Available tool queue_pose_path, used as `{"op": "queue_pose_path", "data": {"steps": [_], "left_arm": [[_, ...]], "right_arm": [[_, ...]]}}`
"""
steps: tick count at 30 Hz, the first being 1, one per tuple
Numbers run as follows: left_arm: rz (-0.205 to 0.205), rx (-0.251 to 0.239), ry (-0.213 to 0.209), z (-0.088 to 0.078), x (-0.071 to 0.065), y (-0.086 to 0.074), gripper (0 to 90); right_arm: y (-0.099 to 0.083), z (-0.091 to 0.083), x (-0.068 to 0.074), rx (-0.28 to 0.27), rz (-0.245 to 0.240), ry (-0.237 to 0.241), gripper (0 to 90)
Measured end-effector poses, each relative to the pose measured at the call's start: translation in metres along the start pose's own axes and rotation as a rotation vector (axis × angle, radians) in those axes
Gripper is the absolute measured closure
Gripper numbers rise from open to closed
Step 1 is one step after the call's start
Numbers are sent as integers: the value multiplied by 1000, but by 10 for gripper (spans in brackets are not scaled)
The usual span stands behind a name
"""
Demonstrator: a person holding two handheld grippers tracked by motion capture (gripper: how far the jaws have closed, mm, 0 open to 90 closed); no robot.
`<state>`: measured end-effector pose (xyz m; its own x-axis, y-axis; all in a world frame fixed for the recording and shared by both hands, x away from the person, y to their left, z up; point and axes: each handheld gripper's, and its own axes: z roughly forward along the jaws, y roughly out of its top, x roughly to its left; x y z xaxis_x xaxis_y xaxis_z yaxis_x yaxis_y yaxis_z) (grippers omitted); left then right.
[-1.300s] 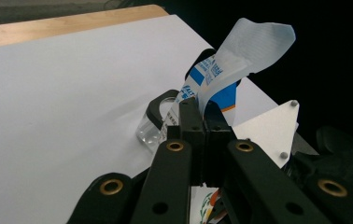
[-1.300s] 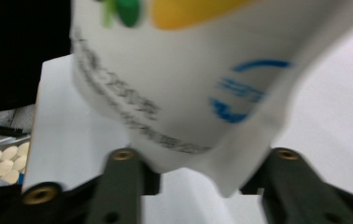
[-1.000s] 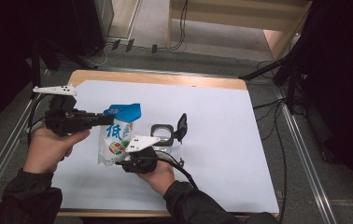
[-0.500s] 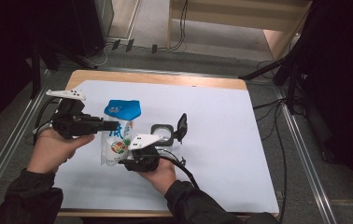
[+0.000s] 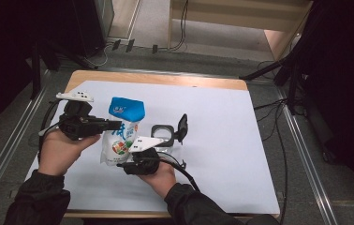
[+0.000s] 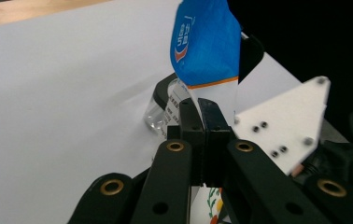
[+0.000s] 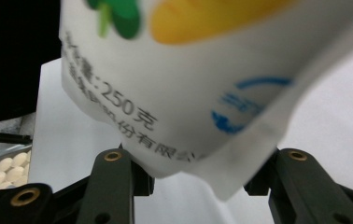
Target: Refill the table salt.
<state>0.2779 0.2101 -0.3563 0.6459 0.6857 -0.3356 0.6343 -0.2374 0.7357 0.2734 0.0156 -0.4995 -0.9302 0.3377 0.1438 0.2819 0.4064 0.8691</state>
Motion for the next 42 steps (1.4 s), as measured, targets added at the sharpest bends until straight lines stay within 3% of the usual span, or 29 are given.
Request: {"op": "queue_pose_path", "data": {"steps": [4, 12, 17, 20, 25, 28, 33, 35, 37, 42], "left_arm": [[5, 15, -13, 6, -3, 0, 900], [-1, -2, -48, 5, -2, 0, 880], [48, -7, -71, 6, -3, -1, 821], [57, 7, -83, 7, 0, -3, 793], [49, 13, -135, 6, 5, -5, 797], [37, 5, -89, 4, 4, -6, 900], [24, -10, -57, 6, -1, -4, 900], [25, 2, -32, 8, -3, -3, 900], [28, 12, -9, 11, -5, -3, 900], [20, 35, 1, 19, -6, -1, 900]], "right_arm": [[0, 2, 6, 11, -23, 13, 603], [0, 0, -1, 3, 24, 53, 651], [2, -4, -4, -14, 35, 74, 662], [1, -5, -5, -11, 45, 92, 668], [0, -6, -5, -17, 29, 104, 669], [-1, -7, -5, -17, 19, 106, 666], [-1, -10, -7, -25, 34, 91, 658], [-2, -11, -5, -27, 31, 68, 627], [-2, -11, -2, -24, 18, 31, 536], [-4, -12, 5, -28, -5, -29, 523]]}}
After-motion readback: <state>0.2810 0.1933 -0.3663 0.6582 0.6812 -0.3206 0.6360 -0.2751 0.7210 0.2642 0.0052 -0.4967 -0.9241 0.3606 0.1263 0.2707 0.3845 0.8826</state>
